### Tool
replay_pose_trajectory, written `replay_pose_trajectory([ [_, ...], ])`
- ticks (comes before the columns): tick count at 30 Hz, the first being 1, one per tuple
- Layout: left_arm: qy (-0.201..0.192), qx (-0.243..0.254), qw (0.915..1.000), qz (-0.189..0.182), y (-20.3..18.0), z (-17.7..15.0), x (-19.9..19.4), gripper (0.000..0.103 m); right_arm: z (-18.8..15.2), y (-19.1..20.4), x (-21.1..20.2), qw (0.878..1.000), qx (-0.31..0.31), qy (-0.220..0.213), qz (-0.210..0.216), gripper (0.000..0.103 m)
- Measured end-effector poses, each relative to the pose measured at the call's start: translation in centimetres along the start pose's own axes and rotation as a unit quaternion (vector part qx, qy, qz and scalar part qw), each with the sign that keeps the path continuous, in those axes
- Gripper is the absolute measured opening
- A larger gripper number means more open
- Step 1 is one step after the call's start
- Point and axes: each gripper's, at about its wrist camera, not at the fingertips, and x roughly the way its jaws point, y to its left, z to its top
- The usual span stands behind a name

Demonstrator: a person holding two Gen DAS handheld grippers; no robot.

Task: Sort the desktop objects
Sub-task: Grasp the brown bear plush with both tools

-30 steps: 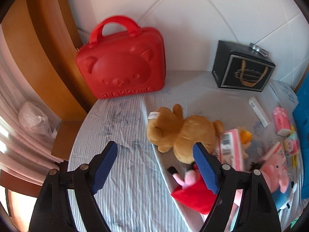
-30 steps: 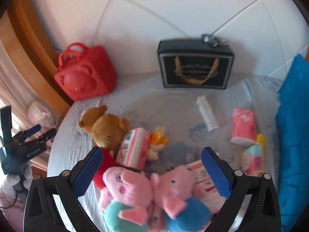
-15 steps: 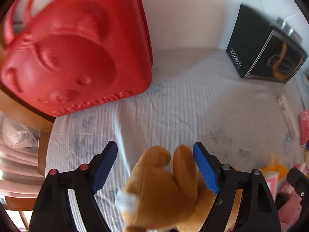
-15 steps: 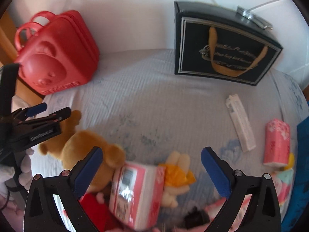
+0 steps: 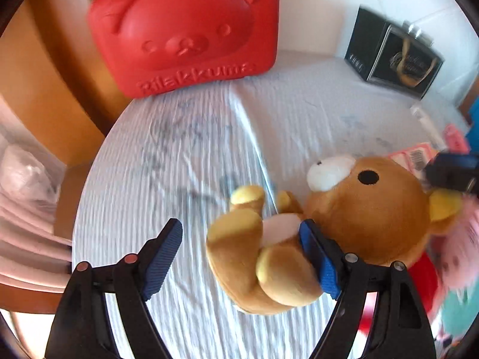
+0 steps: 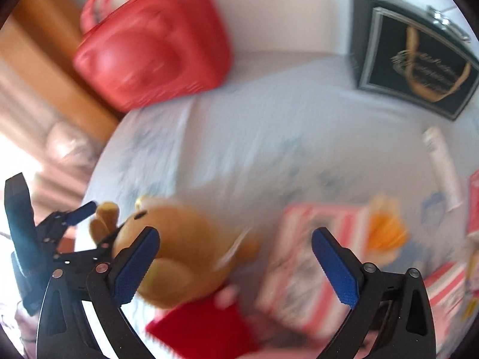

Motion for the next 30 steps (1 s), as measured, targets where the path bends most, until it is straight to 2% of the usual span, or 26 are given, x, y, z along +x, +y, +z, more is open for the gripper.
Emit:
replay_pose_trajectory([
  [2,-0.008,-0.016,0.9998,0.006,0.8,-1.3,-0.9,0.081,-1.6,2.0,0.5,1.0,-0.017,0.005,0.009,0.102],
  [5,-0.01,-0.041,0.999,-0.01,1.4,-2.9,-1.9,0.081,-3.9,4.6,1.0,0.999,-0.038,0.017,0.023,0.089],
  [8,-0.02,-0.058,0.998,-0.014,1.2,-4.7,-2.8,0.081,-6.1,6.3,1.4,0.997,-0.073,0.021,-0.004,0.088],
  [11,-0.023,-0.091,0.9954,-0.021,1.4,-5.9,-2.7,0.081,-7.3,6.1,1.8,0.997,-0.073,0.025,-0.018,0.088],
  [16,-0.026,-0.13,0.9909,-0.025,0.6,-7.0,-2.5,0.083,-7.2,5.5,-0.2,0.996,-0.087,-0.007,-0.031,0.089],
  [19,-0.019,-0.145,0.989,-0.026,0.3,-7.2,-2.1,0.088,-5.9,5.6,-1.0,0.994,-0.102,-0.023,-0.026,0.094],
  [22,-0.005,-0.163,0.9862,-0.029,0.2,-7.2,-1.6,0.092,-4.6,6.8,-0.1,0.991,-0.135,-0.008,-0.014,0.094],
  [26,0.021,-0.187,0.9818,-0.027,0.2,-7.1,-0.8,0.094,-3.3,7.5,2.6,0.986,-0.166,0.017,-0.023,0.102],
  [30,0.046,-0.195,0.9791,-0.034,0.4,-6.6,0.1,0.096,-2.8,7.6,4.2,0.982,-0.183,0.037,-0.01,0.102],
])
